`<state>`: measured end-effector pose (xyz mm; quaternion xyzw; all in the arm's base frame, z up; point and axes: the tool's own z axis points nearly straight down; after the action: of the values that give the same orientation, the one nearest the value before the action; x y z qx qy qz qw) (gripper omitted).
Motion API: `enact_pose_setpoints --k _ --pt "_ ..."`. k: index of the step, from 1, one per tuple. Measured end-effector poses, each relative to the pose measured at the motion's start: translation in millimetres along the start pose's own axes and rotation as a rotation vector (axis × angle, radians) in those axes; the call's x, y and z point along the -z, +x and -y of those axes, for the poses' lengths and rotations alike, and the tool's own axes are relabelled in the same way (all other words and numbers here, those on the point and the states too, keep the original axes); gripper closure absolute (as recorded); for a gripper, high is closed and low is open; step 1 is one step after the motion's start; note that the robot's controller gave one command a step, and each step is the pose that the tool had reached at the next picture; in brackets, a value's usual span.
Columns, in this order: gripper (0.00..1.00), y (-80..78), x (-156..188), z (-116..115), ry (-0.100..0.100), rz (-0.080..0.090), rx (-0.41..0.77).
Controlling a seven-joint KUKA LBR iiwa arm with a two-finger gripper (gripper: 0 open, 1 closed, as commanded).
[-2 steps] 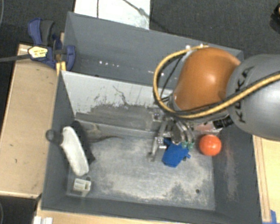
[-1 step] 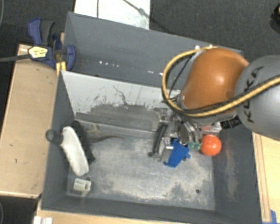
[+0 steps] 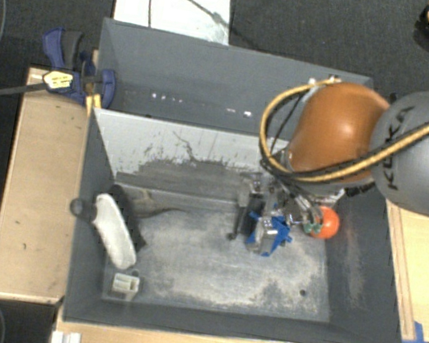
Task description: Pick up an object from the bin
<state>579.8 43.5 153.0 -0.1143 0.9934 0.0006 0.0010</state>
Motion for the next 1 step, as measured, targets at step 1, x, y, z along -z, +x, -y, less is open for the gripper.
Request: enact_pose_setpoints --k 1 --pt "0.00 15.8 -1.4 26.5 -0.002 0.000 -0.031"
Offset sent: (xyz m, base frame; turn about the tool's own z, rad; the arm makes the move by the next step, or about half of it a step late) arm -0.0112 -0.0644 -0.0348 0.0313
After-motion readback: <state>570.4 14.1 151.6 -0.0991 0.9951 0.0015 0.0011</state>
